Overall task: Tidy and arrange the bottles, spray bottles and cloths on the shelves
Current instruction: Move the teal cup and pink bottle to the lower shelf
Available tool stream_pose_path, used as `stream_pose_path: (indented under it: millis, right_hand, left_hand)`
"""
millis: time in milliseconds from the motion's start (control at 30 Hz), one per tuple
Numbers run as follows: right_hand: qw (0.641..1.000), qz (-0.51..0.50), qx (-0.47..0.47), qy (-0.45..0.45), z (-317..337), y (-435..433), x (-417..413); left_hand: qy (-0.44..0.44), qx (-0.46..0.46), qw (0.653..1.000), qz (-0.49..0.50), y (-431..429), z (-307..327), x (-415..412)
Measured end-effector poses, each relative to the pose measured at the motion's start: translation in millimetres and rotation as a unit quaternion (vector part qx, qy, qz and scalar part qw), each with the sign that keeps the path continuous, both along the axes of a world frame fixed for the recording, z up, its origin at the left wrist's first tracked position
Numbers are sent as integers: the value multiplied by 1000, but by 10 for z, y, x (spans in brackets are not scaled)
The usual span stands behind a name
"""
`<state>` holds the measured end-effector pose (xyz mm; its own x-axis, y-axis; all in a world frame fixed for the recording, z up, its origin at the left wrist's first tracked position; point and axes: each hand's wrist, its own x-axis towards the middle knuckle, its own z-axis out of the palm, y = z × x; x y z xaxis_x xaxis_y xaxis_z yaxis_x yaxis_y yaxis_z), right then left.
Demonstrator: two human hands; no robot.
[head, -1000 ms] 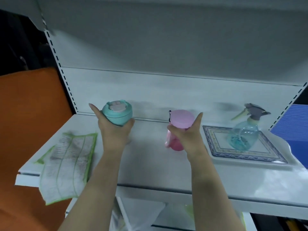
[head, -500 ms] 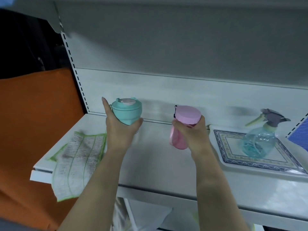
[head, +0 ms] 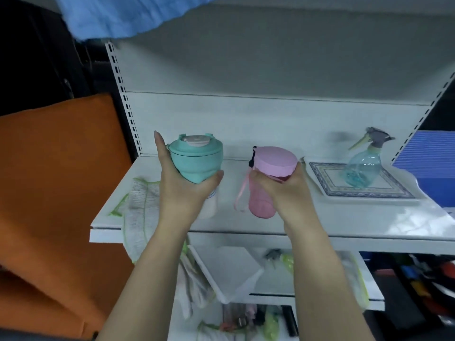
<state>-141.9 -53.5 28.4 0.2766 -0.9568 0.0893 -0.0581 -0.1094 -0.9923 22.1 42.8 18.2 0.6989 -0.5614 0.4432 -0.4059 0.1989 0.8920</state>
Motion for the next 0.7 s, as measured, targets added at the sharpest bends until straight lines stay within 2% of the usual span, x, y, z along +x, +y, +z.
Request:
stream_pose_path:
  millis: [300, 567, 700]
  right_hand:
    - [999, -36, -22, 19, -9, 743, -466]
    - [1000, -4, -5, -1, -47, 1028, -800]
    - [999, 16, 33, -37, -64, 1110, -968]
  left_hand:
    - [9, -18, 993, -113, 538, -162, -295]
    - [17, -17, 990, -139, 804, -235, -608]
    - [33, -5, 991, -127, 874, -281, -774]
